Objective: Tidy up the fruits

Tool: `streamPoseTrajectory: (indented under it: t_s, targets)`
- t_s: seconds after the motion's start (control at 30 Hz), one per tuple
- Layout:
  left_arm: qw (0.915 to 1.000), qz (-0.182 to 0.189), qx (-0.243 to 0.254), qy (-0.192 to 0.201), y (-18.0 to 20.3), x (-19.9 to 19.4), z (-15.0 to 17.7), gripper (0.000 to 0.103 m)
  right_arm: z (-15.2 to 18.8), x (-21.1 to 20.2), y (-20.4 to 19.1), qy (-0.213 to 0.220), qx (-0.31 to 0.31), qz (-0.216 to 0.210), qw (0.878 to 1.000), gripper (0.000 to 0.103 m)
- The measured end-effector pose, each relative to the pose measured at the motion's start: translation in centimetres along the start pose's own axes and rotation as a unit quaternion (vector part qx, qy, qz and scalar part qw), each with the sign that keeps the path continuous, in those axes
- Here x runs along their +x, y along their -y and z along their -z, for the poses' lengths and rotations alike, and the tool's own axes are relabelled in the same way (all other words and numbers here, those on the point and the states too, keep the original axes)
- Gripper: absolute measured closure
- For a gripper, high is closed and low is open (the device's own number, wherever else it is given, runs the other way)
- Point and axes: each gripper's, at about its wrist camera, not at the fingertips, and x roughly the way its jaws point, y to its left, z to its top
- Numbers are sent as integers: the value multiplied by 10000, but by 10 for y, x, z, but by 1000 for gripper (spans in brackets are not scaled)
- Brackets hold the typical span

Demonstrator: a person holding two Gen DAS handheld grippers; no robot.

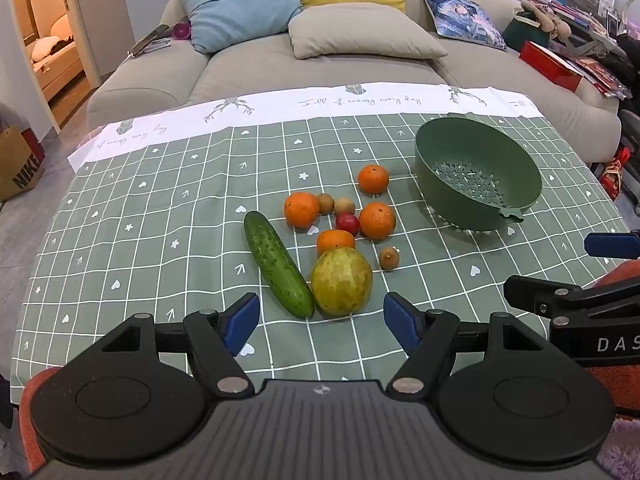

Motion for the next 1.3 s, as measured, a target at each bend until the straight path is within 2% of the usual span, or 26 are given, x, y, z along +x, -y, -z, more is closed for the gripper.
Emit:
streamPoseTrajectory:
  t_s: [1.3]
  targets:
    - [10000,-3,6,-13,0,0,-1,20,-3,0,-1,-15,-13,9,10000,5]
